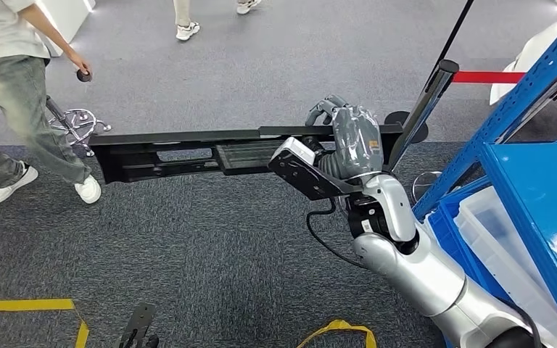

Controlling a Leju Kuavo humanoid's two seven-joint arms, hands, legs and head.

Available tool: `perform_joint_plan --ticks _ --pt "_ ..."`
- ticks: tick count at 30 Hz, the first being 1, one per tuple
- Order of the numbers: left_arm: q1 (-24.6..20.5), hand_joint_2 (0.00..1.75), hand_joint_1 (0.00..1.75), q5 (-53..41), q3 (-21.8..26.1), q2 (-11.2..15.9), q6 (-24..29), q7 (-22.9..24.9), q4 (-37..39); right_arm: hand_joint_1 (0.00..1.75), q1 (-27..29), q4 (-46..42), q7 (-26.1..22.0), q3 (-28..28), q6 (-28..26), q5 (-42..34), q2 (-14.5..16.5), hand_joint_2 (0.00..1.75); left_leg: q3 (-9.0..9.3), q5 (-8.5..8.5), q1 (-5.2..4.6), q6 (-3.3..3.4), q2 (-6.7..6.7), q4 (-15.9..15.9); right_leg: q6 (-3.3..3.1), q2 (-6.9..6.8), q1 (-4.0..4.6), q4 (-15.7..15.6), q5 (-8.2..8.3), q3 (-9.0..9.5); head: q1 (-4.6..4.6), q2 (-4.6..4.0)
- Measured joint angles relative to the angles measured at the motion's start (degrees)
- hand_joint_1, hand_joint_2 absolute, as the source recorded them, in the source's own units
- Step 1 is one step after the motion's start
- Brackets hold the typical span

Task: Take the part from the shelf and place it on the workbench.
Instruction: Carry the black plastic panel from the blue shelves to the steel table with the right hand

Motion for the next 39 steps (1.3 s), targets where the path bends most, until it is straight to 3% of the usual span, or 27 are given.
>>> perform_joint_plan --ticks 1,3,5,7,9,11,13,14,17,19,22,24,26,28,29,30,31,33,35,37,39 --pt "0.02 1.75 0.0 0.0 0.0 -0.02 0.0 0.0 0.0 1.75 -0.01 0.0 0.0 0.0 0.0 -0.01 -0.04 1.75 -0.03 -0.26 0.01 -0.16 -0.2 0.32 -0.25 0.24 0.02 -3.68 1.74 1.66 0.02 0.0" --pt "-0.05 1.75 0.0 0.01 0.0 -0.03 0.0 0.0 0.01 1.75 -0.07 -0.05 0.0 0.0 -0.02 -0.03 -0.08 1.75 -0.61 -0.61 -0.18 -0.7 -0.61 1.02 -0.59 1.01 0.05 -9.08 3.38 4.06 0.0 0.0" --pt "-0.13 1.75 0.0 0.03 -0.01 0.0 0.02 -0.01 0.02 1.75 -0.13 -0.15 0.0 0.0 -0.07 -0.2 -0.09 1.75 -1.17 -0.51 -0.24 -1.29 -0.95 1.24 -0.8 1.35 0.14 -10.22 3.33 4.4 -0.06 0.0" --pt "-0.05 1.75 0.0 0.05 -0.02 0.01 0.07 -0.04 0.02 1.75 -0.15 -0.22 -0.08 0.0 -0.09 -0.39 -0.14 1.75 -1.39 -0.82 -0.08 -1.87 -0.89 1.58 -1.21 0.76 -0.06 -10.52 3.53 4.57 -0.16 0.0" --pt "-0.06 1.75 0.0 -0.02 -0.03 -0.02 0.09 -0.11 0.02 1.75 -0.16 -0.38 -0.18 0.0 -0.1 -0.35 -0.15 1.75 -2.97 -2.98 0.02 -2.65 -0.4 5.29 -1.62 -0.01 -0.35 -10.94 3.62 4.98 -0.44 0.0" --pt "-0.07 1.75 0.0 -0.14 -0.04 -0.01 0.08 -0.15 0.02 1.75 -0.14 -0.52 -0.19 0.0 -0.1 -0.15 -0.14 1.75 -6.3 -5.99 0.21 -3.32 -0.07 12.22 -1.86 -0.77 -0.28 -10.97 3.52 5.16 -0.65 0.0" --pt "0.11 1.75 0.0 -0.22 -0.05 0.02 -0.14 -0.1 0.02 1.75 -0.02 -0.55 -0.16 0.0 -0.08 0.14 -0.14 1.75 -8.46 -6.56 0.32 -3.52 0.06 15.95 -1.95 -1.52 -0.2 -10.94 3.39 5.26 -0.67 0.0" --pt "0.21 1.75 0.0 -0.25 -0.06 0.02 -0.34 -0.05 0.02 1.75 0.04 -0.56 -0.14 0.0 -0.07 0.28 -0.14 1.75 -8.13 -5.49 0.33 -3.47 0.21 14.98 -1.94 -1.91 -0.18 -10.93 3.33 5.34 -0.66 0.0" --pt "0.25 1.75 0.0 -0.28 -0.09 0.03 -0.89 0.11 0.02 1.75 0.05 -0.88 -0.08 0.0 -0.07 0.6 -0.14 1.75 -2.91 -0.7 -0.01 -2.84 2.26 4.38 -1.66 -3.08 0.01 -10.95 3.1 5.73 -0.66 0.0" --pt "0.13 1.75 0.0 -0.28 -0.1 0.05 -1.03 0.17 0.02 1.75 0.02 -1.11 -0.07 0.0 -0.06 0.71 -0.14 1.75 -1.07 0.15 -0.5 -2.13 3.26 0.51 -1.24 -3.79 0.27 -11.06 3.0 5.92 -0.61 0.0" --pt "0.17 1.75 0.0 -0.31 -0.14 0.1 -1.26 0.23 0.02 1.75 0.03 -1.22 -0.08 0.0 -0.07 1.08 -0.16 1.75 -0.85 0.47 -0.47 -1.14 1.89 -0.15 -0.3 -4.45 0.37 -11.2 2.75 6.19 -0.52 0.0" --pt "0.27 1.75 0.0 -0.4 -0.2 0.12 -1.43 0.33 0.02 1.75 0.05 -1.33 -0.15 0.0 -0.11 1.73 -0.2 1.75 -0.38 0.84 -0.15 -0.59 1.06 -0.76 0.2 -3.19 0.26 -9.78 1.62 5.74 -0.37 0.0" --pt "0.23 1.75 0.0 -0.51 -0.27 0.11 -1.54 0.44 0.02 1.75 0.09 -1.5 -0.27 0.0 -0.16 2.49 -0.21 1.75 -0.25 0.98 -0.08 -0.12 0.38 -0.88 0.3 -1.33 0.16 -4.99 -1.01 3.5 -0.14 0.0" --pt "0.16 1.75 0.0 -0.58 -0.32 0.11 -1.61 0.54 0.02 1.75 0.4 -1.61 -0.33 0.0 -0.13 3.22 -0.21 1.75 -0.28 1.01 -0.15 0.16 -0.65 -0.82 0.33 -0.51 0.19 1.64 -3.62 0.18 -0.01 0.0" --pt "0.15 1.75 0.0 -0.6 -0.33 0.11 -1.63 0.57 0.02 1.75 0.63 -1.62 -0.33 0.0 -0.09 3.51 -0.21 1.75 -0.29 1.0 -0.19 0.16 -1.33 -0.75 0.35 -0.35 0.2 3.57 -3.87 -0.87 0.0 0.0" --pt "0.16 1.75 0.0 -0.61 -0.34 0.11 -1.64 0.6 0.02 1.75 0.8 -1.62 -0.33 0.0 -0.04 3.74 -0.22 1.75 -0.29 0.98 -0.2 0.14 -2.05 -0.65 0.33 -0.27 0.18 3.5 -3.08 -0.97 0.01 0.0" --pt "0.17 1.75 0.0 -0.62 -0.36 0.11 -1.64 0.61 0.02 1.75 0.89 -1.63 -0.33 0.0 -0.01 3.9 -0.25 1.75 -0.3 0.93 -0.2 0.08 -2.82 -0.49 0.24 -0.06 0.15 1.27 -1.36 -0.01 0.03 0.0" --pt "0.14 1.75 0.0 -0.68 -0.37 0.08 -1.64 0.61 0.02 1.75 0.86 -1.71 -0.33 0.0 0.04 4.11 -0.3 1.75 -0.53 0.7 -0.22 -0.26 -4.22 0.02 -0.12 2.15 -0.05 -6.09 2.04 3.37 0.04 0.0" --pt "0.05 1.75 0.0 -0.76 -0.39 0.05 -1.66 0.62 0.02 1.75 0.79 -1.89 -0.33 0.0 0.09 4.21 -0.3 1.75 -1.1 0.58 -0.11 -0.84 -5.4 0.45 -0.31 4.14 -0.17 -10.47 3.07 5.45 0.01 0.0" --pt "0.05 1.75 0.0 -0.79 -0.39 0.07 -1.67 0.64 0.02 1.75 0.73 -2.06 -0.34 0.0 0.28 4.3 -0.33 1.75 -1.49 0.73 0.23 -1.56 -6.56 0.4 -0.58 3.56 0.04 -10.99 2.9 5.8 0.06 0.0" --pt "0.32 1.75 0.0 -0.78 -0.42 0.13 -1.73 0.66 0.02 1.75 0.6 -2.16 -0.34 0.0 0.68 4.39 -0.39 1.75 -1.84 0.41 0.36 -2.33 -5.62 0.9 -1.2 2.26 -0.04 -11.51 3.07 6.22 0.01 0.0"
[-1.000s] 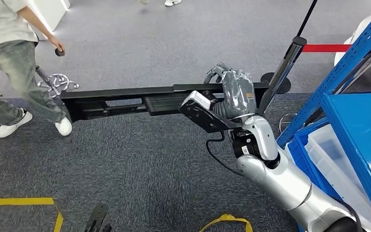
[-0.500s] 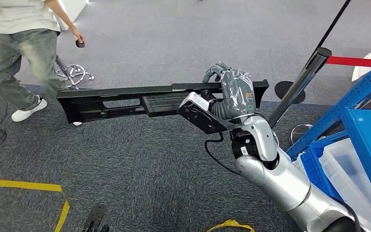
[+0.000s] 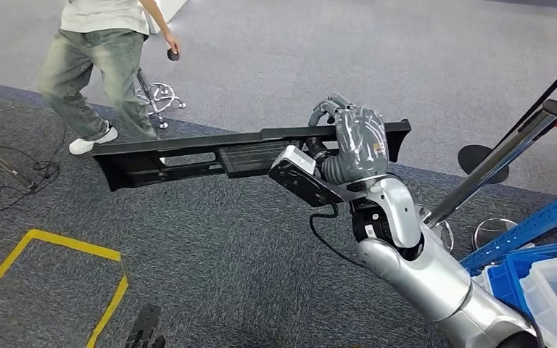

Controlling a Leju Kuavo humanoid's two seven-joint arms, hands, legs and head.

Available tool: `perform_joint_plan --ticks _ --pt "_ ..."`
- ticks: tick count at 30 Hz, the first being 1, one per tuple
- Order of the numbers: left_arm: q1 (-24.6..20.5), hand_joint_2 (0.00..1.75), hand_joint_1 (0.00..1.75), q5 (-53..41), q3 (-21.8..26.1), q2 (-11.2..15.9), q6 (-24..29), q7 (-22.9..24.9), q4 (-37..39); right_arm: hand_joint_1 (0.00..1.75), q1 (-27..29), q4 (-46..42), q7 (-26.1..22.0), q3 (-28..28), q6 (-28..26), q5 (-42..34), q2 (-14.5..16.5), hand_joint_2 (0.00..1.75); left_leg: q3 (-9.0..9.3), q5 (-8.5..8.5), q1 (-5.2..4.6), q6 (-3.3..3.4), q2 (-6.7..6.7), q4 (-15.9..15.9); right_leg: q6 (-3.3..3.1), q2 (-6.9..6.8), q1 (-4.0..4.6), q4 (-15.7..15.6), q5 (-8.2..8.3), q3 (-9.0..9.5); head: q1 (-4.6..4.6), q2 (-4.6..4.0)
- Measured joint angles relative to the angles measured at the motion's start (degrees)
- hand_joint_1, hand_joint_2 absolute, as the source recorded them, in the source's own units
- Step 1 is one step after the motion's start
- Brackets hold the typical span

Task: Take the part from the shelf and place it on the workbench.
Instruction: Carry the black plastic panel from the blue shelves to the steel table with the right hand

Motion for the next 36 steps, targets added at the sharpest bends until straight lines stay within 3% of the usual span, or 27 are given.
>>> perform_joint_plan --ticks 1,3,5,6,7,9,11,12,14,16,18,20,21,22,23,25,27,29,30,32,33,34,36 --pt "0.08 1.75 0.0 0.01 -0.02 0.01 -0.04 0.01 0.0 1.75 -0.09 -0.09 0.0 0.0 0.18 0.04 -0.03 1.75 -0.65 -0.81 -0.06 -0.41 1.44 1.44 -0.29 -0.66 -0.14 -0.27 0.08 0.21 -0.15 0.0" --pt "-0.03 1.75 0.0 0.03 -0.07 -0.01 -0.14 0.02 0.0 1.75 -0.19 -0.3 -0.03 0.0 0.36 -0.08 -0.02 1.75 -3.59 -3.78 -0.05 -1.14 4.57 7.58 -0.61 -1.97 -0.1 -0.49 0.03 0.46 -0.47 0.0" --pt "-0.22 1.75 0.0 0.07 -0.08 0.0 -0.24 0.02 0.0 1.75 -0.21 -0.42 -0.27 0.0 0.45 -0.81 -0.02 1.75 -6.95 -5.96 0.17 -1.46 5.64 13.81 -0.69 -3.39 -0.02 -0.46 -0.19 0.54 -0.51 0.0" --pt "-0.23 1.75 0.0 0.12 -0.09 0.0 -0.29 0.02 0.0 1.75 -0.17 -0.43 -0.54 0.0 0.49 -1.46 -0.02 1.75 -7.45 -5.58 0.22 -1.51 5.85 14.42 -0.65 -4.1 -0.03 -0.45 -0.33 0.63 -0.52 0.0" --pt "-0.21 1.75 0.0 0.18 -0.1 0.01 -0.33 0.02 0.0 1.75 -0.14 -0.43 -0.87 0.0 0.5 -2.15 -0.02 1.75 -6.91 -4.31 0.24 -1.49 6.06 13.06 -0.56 -4.78 -0.04 -0.44 -0.49 0.78 -0.53 0.0" --pt "-0.22 1.75 0.0 0.25 -0.11 0.04 -0.38 0.0 0.0 1.75 -0.12 -0.52 -1.62 0.0 0.5 -3.46 -0.02 1.75 -3.03 -0.65 0.05 -1.15 7.58 5.46 -0.25 -6.16 0.01 -0.49 -0.94 1.36 -0.51 0.0" --pt "-0.39 1.75 0.0 0.2 -0.14 0.09 -0.42 -0.02 0.0 1.75 -0.33 -0.69 -2.19 0.0 0.63 -4.21 -0.02 1.75 -0.06 0.98 -0.49 -0.25 9.03 -0.26 0.27 -7.36 0.3 -0.58 -1.36 1.88 -0.49 0.0" --pt "-0.48 1.75 0.0 0.16 -0.16 0.1 -0.43 -0.02 0.0 1.75 -0.51 -0.8 -2.35 0.0 0.89 -4.37 -0.02 1.75 0.25 0.76 -0.77 0.24 9.16 -0.97 0.55 -7.87 0.47 -0.7 -1.5 2.07 -0.44 0.0" --pt "-0.48 1.75 0.0 0.08 -0.2 0.15 -0.42 0.02 0.0 1.75 -0.89 -1.0 -2.46 0.0 1.67 -4.37 -0.02 1.75 0.32 0.86 -0.75 1.06 7.77 -1.2 1.21 -8.83 0.57 -0.93 -1.82 2.46 -0.35 0.0" --pt "-0.35 1.75 0.0 -0.02 -0.22 0.21 -0.39 0.08 0.0 1.75 -1.18 -1.2 -2.37 0.0 2.43 -4.19 -0.03 1.75 0.79 0.98 -0.5 1.77 6.55 -1.7 1.77 -7.24 0.37 0.49 -3.09 2.18 -0.15 0.0" --pt "-0.45 1.75 0.0 -0.11 -0.23 0.22 -0.33 0.16 0.0 1.75 -1.38 -1.35 -2.14 0.01 3.03 -4.08 -0.04 1.75 1.11 1.02 -0.38 2.36 5.56 -1.92 1.87 -4.05 0.19 6.34 -6.02 -0.59 0.22 0.0" --pt "-0.6 1.75 0.0 -0.16 -0.25 0.22 -0.18 0.19 0.0 1.75 -1.34 -1.41 -1.84 0.02 3.39 -3.96 -0.04 1.75 1.16 0.91 -0.48 2.68 4.3 -1.84 1.81 -2.7 0.28 13.63 -8.41 -4.69 0.4 0.0" --pt "-0.6 1.75 0.0 -0.17 -0.26 0.23 -0.06 0.19 0.0 1.75 -1.27 -1.41 -1.73 0.02 3.47 -3.85 -0.06 1.75 1.19 0.84 -0.54 2.74 3.51 -1.75 1.77 -2.51 0.34 15.3 -8.23 -5.92 0.44 0.0" --pt "-0.59 1.75 0.0 -0.17 -0.27 0.23 0.08 0.19 0.0 1.75 -1.22 -1.41 -1.68 0.02 3.48 -3.68 -0.1 1.75 1.24 0.74 -0.58 2.76 2.68 -1.62 1.67 -2.37 0.37 14.71 -6.89 -6.1 0.44 0.0" --pt "-0.58 1.75 0.0 -0.19 -0.28 0.24 0.19 0.19 0.0 1.75 -1.21 -1.43 -1.66 0.02 3.49 -3.5 -0.14 1.75 1.31 0.62 -0.59 2.72 1.81 -1.44 1.48 -2.09 0.39 12.06 -4.72 -5.25 0.45 0.0" --pt "-0.63 1.75 0.0 -0.26 -0.3 0.18 0.26 0.2 0.0 1.75 -1.27 -1.56 -1.62 0.02 3.51 -3.11 -0.23 1.75 1.24 0.32 -0.6 2.45 0.26 -0.98 0.8 0.13 0.27 4.65 -0.95 -2.3 0.4 0.0" --pt "-0.7 1.75 0.0 -0.32 -0.3 0.1 0.24 0.22 -0.01 1.75 -1.36 -1.77 -1.59 0.02 3.53 -2.79 -0.26 1.75 0.71 0.26 -0.33 1.89 -1.0 -0.69 0.33 2.04 0.22 0.58 -0.2 -0.42 0.3 0.0" --pt "-0.58 1.75 0.0 -0.29 -0.3 0.2 0.31 0.22 -0.01 1.75 -1.46 -1.92 -1.55 0.02 3.59 -2.47 -0.29 1.75 0.32 0.49 0.0 1.13 -2.14 -0.89 0.1 1.4 0.23 -0.27 -0.45 0.21 0.33 0.0" --pt "-0.44 1.75 0.0 -0.23 -0.31 0.19 0.37 0.19 -0.01 1.75 -1.49 -1.96 -1.5 0.02 3.67 -2.34 -0.32 1.75 0.25 0.47 -0.07 0.75 -1.6 -0.88 -0.1 0.73 0.15 -0.72 -0.33 0.55 0.36 0.0" --pt "-0.4 1.75 0.0 -0.08 -0.31 0.21 0.48 0.12 -0.03 1.75 -1.6 -2.05 -1.42 0.02 3.85 -2.16 -0.38 1.75 -0.97 -0.87 -0.32 0.09 1.72 1.54 -0.62 -0.8 -0.15 -1.57 -0.12 1.35 0.1 0.0" --pt "-0.51 1.75 0.0 -0.04 -0.32 0.1 0.48 0.09 -0.04 1.75 -1.64 -2.09 -1.38 0.02 3.94 -2.12 -0.39 1.75 -2.49 -2.17 -0.23 -0.21 3.77 4.45 -0.83 -1.54 -0.08 -1.75 -0.15 1.63 -0.08 0.0" --pt "-0.67 1.75 0.0 -0.02 -0.32 0.11 0.48 0.09 -0.04 1.75 -1.65 -2.13 -1.38 0.02 4.04 -2.1 -0.4 1.75 -4.49 -3.58 -0.02 -0.51 4.93 8.1 -0.99 -2.34 -0.02 -1.78 -0.26 1.78 -0.21 0.0" --pt "-0.73 1.75 0.0 0.0 -0.32 0.11 0.47 0.09 -0.04 1.75 -1.51 -2.17 -1.37 0.04 4.27 -2.07 -0.41 1.75 -7.68 -4.62 0.5 -1.08 5.59 13.37 -0.97 -3.88 -0.04 -1.73 -0.6 2.06 -0.24 0.0"
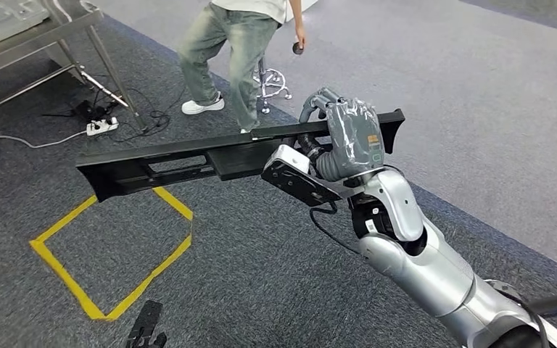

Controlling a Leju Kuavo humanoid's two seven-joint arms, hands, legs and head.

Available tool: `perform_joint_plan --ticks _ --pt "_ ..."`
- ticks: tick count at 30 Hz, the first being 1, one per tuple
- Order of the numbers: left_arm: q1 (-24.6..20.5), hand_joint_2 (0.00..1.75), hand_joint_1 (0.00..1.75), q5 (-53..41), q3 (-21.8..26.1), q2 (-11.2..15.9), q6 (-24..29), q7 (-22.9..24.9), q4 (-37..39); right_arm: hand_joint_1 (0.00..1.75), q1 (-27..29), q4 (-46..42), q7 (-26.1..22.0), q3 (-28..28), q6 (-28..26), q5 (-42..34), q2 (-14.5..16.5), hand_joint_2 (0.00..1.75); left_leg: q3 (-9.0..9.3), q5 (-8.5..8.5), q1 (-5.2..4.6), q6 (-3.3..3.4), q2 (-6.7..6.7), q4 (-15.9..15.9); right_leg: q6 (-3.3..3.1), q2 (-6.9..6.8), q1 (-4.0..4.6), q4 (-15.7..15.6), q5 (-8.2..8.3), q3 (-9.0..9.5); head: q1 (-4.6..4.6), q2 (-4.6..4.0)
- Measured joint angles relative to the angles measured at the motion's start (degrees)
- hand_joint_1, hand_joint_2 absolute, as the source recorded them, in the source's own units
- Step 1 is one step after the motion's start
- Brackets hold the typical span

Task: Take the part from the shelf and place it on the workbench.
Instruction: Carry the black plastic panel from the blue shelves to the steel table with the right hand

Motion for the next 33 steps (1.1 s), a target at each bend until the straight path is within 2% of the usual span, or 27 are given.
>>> perform_joint_plan --ticks 1,2,3,4,6,8,9,11,13,14,15,16,17,18,20,21,22,24,25,26,28,30,31,32,33 --pt "0.09 1.75 0.0 0.01 0.0 0.01 -0.01 0.01 0.0 1.75 0.1 0.0 0.03 0.02 0.1 0.05 -0.01 1.75 -0.13 0.95 0.22 -0.26 0.22 -0.26 0.13 -0.74 -0.08 0.04 -0.23 0.2 0.0 0.0" --pt "0.16 1.75 0.0 0.01 0.0 0.02 -0.01 0.02 0.0 1.75 0.17 -0.01 0.09 0.03 0.13 0.12 -0.01 1.75 0.91 2.71 0.39 -0.47 0.64 -2.64 0.33 -1.44 -0.18 0.11 -0.49 0.44 -0.02 0.0" --pt "0.18 1.75 0.0 0.01 0.0 0.02 -0.01 0.02 0.0 1.75 0.21 -0.03 0.16 0.04 0.11 0.23 -0.02 1.75 2.76 4.76 0.5 -0.6 1.59 -6.41 0.6 -2.11 -0.26 0.25 -0.82 0.71 -0.02 0.0" --pt "0.08 1.75 0.0 0.0 -0.01 0.01 -0.01 0.02 0.0 1.75 0.22 -0.11 0.25 0.05 0.05 0.42 -0.03 1.75 4.65 6.11 0.26 -0.63 2.82 -10.09 0.95 -2.72 -0.19 0.43 -1.18 0.91 -0.11 0.0" --pt "-0.15 1.75 0.0 -0.01 -0.02 -0.03 -0.02 0.01 0.0 1.75 0.22 -0.3 0.36 0.05 -0.14 0.87 -0.09 1.75 6.66 6.94 -0.18 0.06 4.25 -14.1 1.65 -3.82 0.17 0.66 -1.82 1.22 -0.07 0.0" --pt "-0.12 1.75 0.0 -0.01 -0.02 -0.04 -0.03 0.01 0.0 1.75 0.3 -0.43 0.4 0.05 -0.38 1.34 -0.13 1.75 6.68 6.56 -0.4 1.06 3.34 -14.41 2.25 -4.94 0.44 0.44 -2.2 1.66 0.12 0.0" --pt "0.04 1.75 0.0 0.0 -0.02 -0.05 -0.03 0.03 0.0 1.75 0.39 -0.46 0.4 0.05 -0.48 1.57 -0.15 1.75 6.79 6.52 -0.31 1.44 2.69 -14.56 2.56 -4.87 0.36 0.48 -2.51 1.86 0.22 0.0" --pt "0.21 1.75 0.0 0.01 -0.02 -0.09 -0.01 0.1 0.0 1.75 0.64 -0.54 0.4 0.05 -0.71 1.97 -0.21 1.75 7.09 6.58 -0.08 2.23 1.49 -14.91 2.8 -2.72 -0.08 3.06 -4.37 1.12 0.42 0.0" --pt "0.12 1.75 0.0 0.02 -0.02 -0.13 0.01 0.14 0.0 1.75 1.08 -0.61 0.4 0.05 -0.86 2.15 -0.34 1.75 7.2 6.57 0.0 2.78 0.36 -15.02 2.7 0.11 -0.37 10.15 -7.9 -2.07 0.64 0.0" --pt "0.05 1.75 0.0 0.03 -0.02 -0.13 0.01 0.14 0.0 1.75 1.38 -0.63 0.41 0.05 -0.89 2.16 -0.42 1.75 7.19 6.54 -0.05 2.93 -0.3 -14.99 2.72 0.7 -0.34 14.0 -9.35 -4.07 0.71 0.0" --pt "0.04 1.75 0.0 0.03 -0.02 -0.13 0.02 0.16 0.0 1.75 1.69 -0.63 0.41 0.05 -0.89 2.18 -0.48 1.75 7.2 6.5 -0.12 2.98 -1.06 -14.94 2.79 0.98 -0.3 16.51 -9.88 -5.57 0.7 0.0" --pt "0.04 1.75 0.0 0.04 -0.02 -0.13 0.02 0.17 0.0 1.75 1.93 -0.63 0.42 0.05 -0.87 2.19 -0.54 1.75 7.21 6.45 -0.18 2.99 -1.89 -14.83 2.81 1.15 -0.24 17.04 -9.25 -6.25 0.71 0.0" --pt "0.07 1.75 0.0 0.04 -0.02 -0.13 0.03 0.19 0.0 1.75 2.08 -0.63 0.42 0.05 -0.86 2.21 -0.59 1.75 7.23 6.39 -0.22 2.95 -2.76 -14.66 2.74 1.37 -0.21 15.29 -7.53 -5.88 0.72 0.0" --pt "0.09 1.75 0.0 0.03 -0.02 -0.13 0.03 0.2 0.0 1.75 2.13 -0.64 0.42 0.05 -0.85 2.22 -0.64 1.75 7.23 6.3 -0.23 2.84 -3.62 -14.44 2.58 1.93 -0.22 11.8 -5.15 -4.66 0.72 0.0" --pt "0.04 1.75 0.0 0.01 -0.02 -0.19 0.02 0.22 0.0 1.75 2.14 -0.69 0.42 0.05 -0.84 2.28 -0.72 1.75 6.87 6.13 -0.22 2.42 -5.18 -13.87 2.33 4.89 -0.43 5.03 -1.97 -2.12 0.63 0.0" --pt "-0.04 1.75 0.0 -0.01 -0.02 -0.21 0.02 0.24 0.0 1.75 2.19 -0.74 0.42 0.05 -0.83 2.33 -0.72 1.75 6.55 6.17 -0.13 2.08 -5.84 -13.68 2.29 6.08 -0.46 3.15 -1.41 -1.45 0.59 0.0" --pt "-0.06 1.75 0.0 -0.03 -0.02 -0.24 0.02 0.26 0.0 1.75 2.25 -0.78 0.39 0.05 -0.83 2.42 -0.72 1.75 6.21 6.29 -0.01 1.69 -6.52 -13.69 2.25 6.74 -0.39 2.55 -1.56 -1.24 0.53 0.0" --pt "0.12 1.75 0.0 -0.06 -0.03 -0.21 0.05 0.29 0.0 1.75 2.26 -0.84 0.35 0.05 -0.83 2.64 -0.72 1.75 5.82 6.62 0.29 0.9 -7.5 -13.91 1.82 5.53 -0.27 2.12 -1.39 -1.0 0.54 0.0" --pt "0.3 1.75 0.0 -0.08 -0.03 -0.22 0.07 0.29 0.0 1.75 2.22 -0.85 0.33 0.05 -0.83 2.75 -0.73 1.75 5.62 6.45 0.2 0.58 -6.66 -13.65 1.48 4.79 -0.34 1.87 -1.26 -0.73 0.44 0.0" --pt "0.35 1.75 0.0 -0.09 -0.04 -0.25 0.09 0.3 0.0 1.75 2.17 -0.88 0.32 0.05 -0.83 2.84 -0.74 1.75 5.03 5.79 0.09 0.3 -5.08 -12.44 1.12 4.02 -0.45 1.58 -1.12 -0.46 0.25 0.0" --pt "0.15 1.75 0.0 -0.14 -0.04 -0.34 0.09 0.3 0.0 1.75 2.16 -0.93 0.28 0.05 -0.85 2.92 -0.74 1.75 2.51 3.18 -0.04 -0.17 -1.31 -7.09 0.62 2.52 -0.26 1.3 -1.12 -0.03 -0.1 0.0" --pt "-0.09 1.75 0.0 -0.15 -0.05 -0.35 0.09 0.31 0.0 1.75 2.24 -0.96 0.26 0.05 -0.83 2.93 -0.75 1.75 -0.53 0.99 0.12 -0.45 -0.07 -0.97 0.35 0.91 0.04 1.31 -1.35 0.19 -0.17 0.0" --pt "-0.06 1.75 0.0 -0.16 -0.06 -0.34 0.09 0.33 0.0 1.75 2.31 -0.96 0.25 0.05 -0.81 2.93 -0.76 1.75 -1.04 1.06 0.14 -0.47 0.11 0.05 0.32 0.15 0.1 1.31 -1.48 0.3 -0.2 0.0" --pt "0.01 1.75 0.0 -0.16 -0.07 -0.33 0.09 0.35 0.0 1.75 2.36 -0.96 0.25 0.05 -0.79 2.93 -0.76 1.75 -0.54 1.96 0.13 -0.41 0.27 -0.86 0.34 -0.58 0.13 1.32 -1.63 0.43 -0.2 0.0" --pt "0.06 1.75 0.0 -0.16 -0.07 -0.3 0.09 0.37 0.0 1.75 2.37 -0.96 0.24 0.05 -0.79 2.93 -0.76 1.75 1.14 3.59 0.08 -0.24 0.66 -3.88 0.41 -1.25 0.15 1.32 -1.81 0.63 -0.21 0.0"
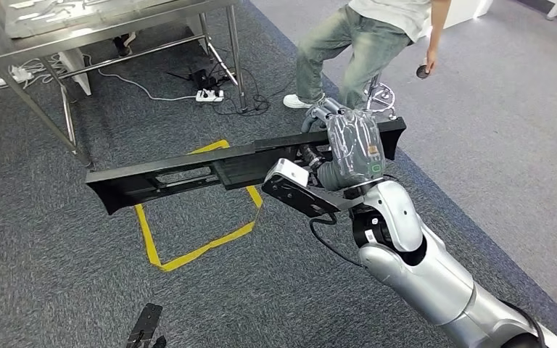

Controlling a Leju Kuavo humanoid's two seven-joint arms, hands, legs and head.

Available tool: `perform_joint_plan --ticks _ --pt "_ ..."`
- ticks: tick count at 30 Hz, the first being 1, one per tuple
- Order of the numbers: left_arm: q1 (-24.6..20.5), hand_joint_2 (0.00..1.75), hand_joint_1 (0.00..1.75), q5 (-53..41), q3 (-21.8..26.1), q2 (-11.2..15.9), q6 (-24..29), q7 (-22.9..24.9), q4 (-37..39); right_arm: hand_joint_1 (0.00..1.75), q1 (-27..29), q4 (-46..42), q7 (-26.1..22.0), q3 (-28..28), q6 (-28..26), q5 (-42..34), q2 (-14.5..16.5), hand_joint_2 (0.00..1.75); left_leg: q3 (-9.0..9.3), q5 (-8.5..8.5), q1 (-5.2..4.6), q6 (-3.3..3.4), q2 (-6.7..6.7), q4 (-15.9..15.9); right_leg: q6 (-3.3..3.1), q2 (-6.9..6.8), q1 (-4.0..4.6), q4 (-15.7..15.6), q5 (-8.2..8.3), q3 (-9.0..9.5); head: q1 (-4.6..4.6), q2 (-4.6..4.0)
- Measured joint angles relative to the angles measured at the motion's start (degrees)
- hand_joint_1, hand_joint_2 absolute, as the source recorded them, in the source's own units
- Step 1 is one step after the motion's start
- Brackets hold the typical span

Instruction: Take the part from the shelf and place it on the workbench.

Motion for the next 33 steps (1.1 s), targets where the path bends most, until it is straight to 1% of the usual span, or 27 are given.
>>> perform_joint_plan --ticks 2,3,4,6,7,9,10,11,12,13,14,15,16,17,18,19,21,22,24,25,26,27,28,29,30,31,33 --pt "-0.08 1.75 0.0 -0.02 0.0 0.04 -0.01 0.02 0.0 1.75 -0.06 -0.01 -0.01 0.0 0.05 0.0 0.01 1.75 3.88 2.25 -0.53 0.71 2.02 -7.07 0.38 -1.28 0.2 0.0 -0.45 0.42 0.03 0.0" --pt "-0.17 1.75 0.0 -0.05 0.0 0.04 -0.02 0.02 0.0 1.75 -0.1 -0.01 -0.03 0.0 0.14 0.01 0.02 1.75 5.1 2.67 -0.85 1.15 2.71 -9.27 0.65 -1.81 0.33 -0.04 -0.66 0.59 0.08 0.0" --pt "-0.23 1.75 0.0 -0.08 0.0 0.04 -0.03 0.02 0.0 1.75 -0.14 -0.02 -0.06 0.0 0.27 0.03 0.02 1.75 5.5 2.54 -1.15 1.54 2.97 -10.12 0.93 -2.3 0.48 -0.13 -0.82 0.73 0.13 0.0" --pt "-0.13 1.75 0.0 -0.12 0.0 0.06 -0.05 0.02 0.0 1.75 -0.23 -0.03 -0.08 0.0 0.63 0.09 0.03 1.75 5.61 2.66 -1.18 2.2 1.76 -10.4 1.51 -3.21 0.63 -0.43 -1.17 1.04 0.2 0.0" --pt "-0.02 1.75 0.0 -0.13 0.0 0.07 -0.06 0.02 0.0 1.75 -0.27 -0.04 -0.08 0.0 0.75 0.12 0.02 1.75 5.83 2.75 -1.05 2.47 1.18 -10.74 1.77 -2.96 0.6 -0.24 -1.58 1.16 0.3 0.0" --pt "0.0 1.75 0.0 -0.14 0.0 0.07 -0.08 0.05 0.0 1.75 -0.39 -0.14 -0.08 0.0 0.86 0.18 0.01 1.75 6.4 2.92 -0.69 3.11 0.17 -11.42 2.12 -0.61 0.33 3.02 -3.72 -0.1 0.59 0.0" --pt "-0.07 1.75 0.0 -0.1 0.0 0.07 -0.09 0.05 0.0 1.75 -0.39 -0.2 -0.08 0.0 0.88 0.19 -0.01 1.75 6.51 2.89 -0.68 3.3 -0.34 -11.52 2.21 0.97 0.19 6.38 -5.25 -1.71 0.77 0.0" --pt "-0.18 1.75 0.0 -0.02 0.0 0.06 -0.1 0.05 0.0 1.75 -0.35 -0.25 -0.09 0.0 0.91 0.19 -0.02 1.75 6.54 2.86 -0.67 3.48 -0.92 -11.54 2.29 1.97 0.13 10.33 -6.76 -3.86 0.84 0.0" --pt "-0.25 1.75 0.0 0.1 0.0 0.06 -0.11 0.02 0.0 1.75 -0.22 -0.26 -0.08 0.0 0.95 0.19 -0.03 1.75 6.55 2.82 -0.68 3.56 -1.6 -11.51 2.4 2.39 0.12 13.68 -7.65 -5.87 0.88 0.0" --pt "-0.26 1.75 0.0 0.26 0.0 0.06 -0.11 0.0 0.0 1.75 -0.07 -0.26 -0.08 0.0 0.99 0.18 -0.04 1.75 6.56 2.78 -0.69 3.58 -2.36 -11.45 2.49 2.57 0.1 15.4 -7.51 -7.21 0.9 0.0" --pt "-0.26 1.75 0.0 0.38 0.0 0.06 -0.11 -0.03 0.0 1.75 0.02 -0.26 -0.07 0.0 1.03 0.17 -0.06 1.75 6.57 2.74 -0.68 3.53 -3.17 -11.34 2.54 2.68 0.04 14.95 -6.25 -7.51 0.9 0.0" --pt "-0.24 1.75 0.0 0.49 0.0 0.06 -0.11 -0.05 0.0 1.75 0.05 -0.27 -0.07 0.0 1.06 0.17 -0.1 1.75 6.59 2.66 -0.66 3.44 -3.99 -11.15 2.52 2.9 -0.04 12.41 -4.11 -6.77 0.92 0.0" --pt "-0.23 1.75 0.0 0.56 0.0 0.04 -0.11 -0.07 0.0 1.75 0.02 -0.28 -0.07 0.0 1.08 0.17 -0.15 1.75 6.53 2.54 -0.59 3.28 -4.77 -10.91 2.42 3.84 -0.16 8.57 -1.76 -5.42 0.93 0.0" --pt "-0.27 1.75 0.0 0.6 0.0 0.01 -0.12 -0.1 0.0 1.75 -0.01 -0.29 -0.07 0.0 1.1 0.17 -0.21 1.75 6.35 2.41 -0.61 3.07 -5.49 -10.56 2.27 5.05 -0.32 4.95 -0.15 -4.02 0.93 0.0" --pt "-0.33 1.75 0.0 0.63 0.0 -0.02 -0.13 -0.13 0.0 1.75 -0.03 -0.31 -0.07 0.0 1.14 0.17 -0.25 1.75 6.1 2.35 -0.57 2.79 -6.12 -10.32 2.1 6.04 -0.39 2.37 0.8 -2.99 0.92 0.0" --pt "-0.37 1.75 0.0 0.66 0.0 -0.04 -0.14 -0.17 0.0 1.75 -0.03 -0.32 -0.08 0.0 1.21 0.17 -0.26 1.75 5.83 2.36 -0.51 2.48 -6.71 -10.19 1.9 6.77 -0.36 1.02 1.03 -2.43 0.9 0.0" --pt "-0.3 1.75 0.0 0.67 0.0 0.0 -0.23 -0.26 0.0 1.75 -0.09 -0.33 -0.09 0.0 1.43 0.17 -0.26 1.75 5.54 2.66 -0.34 1.72 -7.9 -10.41 1.31 5.99 -0.22 0.66 0.99 -2.07 0.89 0.0" --pt "-0.12 1.75 0.0 0.67 -0.01 0.04 -0.3 -0.29 0.0 1.75 -0.18 -0.32 -0.08 0.0 1.58 0.17 -0.27 1.75 5.43 2.64 -0.31 1.41 -7.76 -10.35 0.93 5.36 -0.23 0.36 1.14 -1.82 0.88 0.0" --pt "0.01 1.75 0.0 0.68 -0.02 0.08 -0.4 -0.39 0.0 1.75 -0.36 -0.32 -0.08 0.0 1.84 0.17 -0.27 1.75 4.19 1.23 -0.41 0.89 -5.1 -7.9 0.12 4.01 -0.35 -0.34 1.43 -1.25 0.52 0.0" --pt "-0.09 1.75 0.0 0.68 -0.02 0.06 -0.43 -0.42 0.0 1.75 -0.44 -0.32 -0.08 0.0 1.91 0.17 -0.27 1.75 2.73 -0.23 -0.4 0.73 -3.14 -4.94 -0.15 3.33 -0.2 -0.49 1.43 -1.05 0.34 0.0" --pt "-0.29 1.75 0.0 0.68 -0.02 0.04 -0.45 -0.44 0.0 1.75 -0.48 -0.33 -0.09 0.01 1.93 0.17 -0.27 1.75 0.91 -1.83 -0.38 0.54 -1.74 -1.32 -0.35 2.62 -0.06 -0.51 1.35 -0.96 0.17 0.0" --pt "-0.44 1.75 0.0 0.69 -0.02 0.03 -0.48 -0.45 0.0 1.75 -0.51 -0.33 -0.09 0.01 1.94 0.17 -0.27 1.75 -0.83 -3.04 -0.28 0.38 -1.09 2.03 -0.47 1.88 0.08 -0.46 1.24 -0.93 0.19 0.0" --pt "-0.49 1.75 0.0 0.72 -0.02 0.03 -0.57 -0.46 0.0 1.75 -0.5 -0.33 -0.08 0.02 1.95 0.18 -0.27 1.75 -1.91 -3.44 -0.2 0.27 -0.76 4.08 -0.51 1.15 0.16 -0.38 1.1 -0.9 0.17 0.0" --pt "-0.45 1.75 0.0 0.77 -0.02 0.03 -0.74 -0.49 0.0 1.75 -0.49 -0.33 -0.08 0.02 1.95 0.21 -0.27 1.75 -1.94 -2.89 -0.14 0.21 -0.55 4.1 -0.5 0.45 0.2 -0.3 0.93 -0.85 0.16 0.0" --pt "-0.39 1.75 0.0 0.84 -0.02 0.03 -0.93 -0.51 0.0 1.75 -0.47 -0.33 -0.04 0.02 1.95 0.27 -0.27 1.75 -0.81 -1.53 -0.11 0.21 -0.24 2.05 -0.42 -0.17 0.21 -0.22 0.74 -0.72 0.16 0.0" --pt "-0.37 1.75 0.0 0.93 -0.02 0.04 -1.15 -0.5 0.0 1.75 -0.48 -0.33 0.13 0.02 1.96 0.35 -0.27 1.75 1.24 0.19 -0.09 0.28 0.26 -1.59 -0.23 -0.65 0.22 -0.14 0.49 -0.52 0.15 0.0" --pt "-0.43 1.75 0.0 1.16 -0.02 0.05 -1.43 -0.46 0.0 1.75 -0.51 -0.31 0.91 0.02 2.01 0.45 -0.28 1.75 5.02 2.01 -0.37 0.66 1.22 -8.06 0.33 -1.5 0.41 -0.07 0.02 -0.22 0.21 0.0"
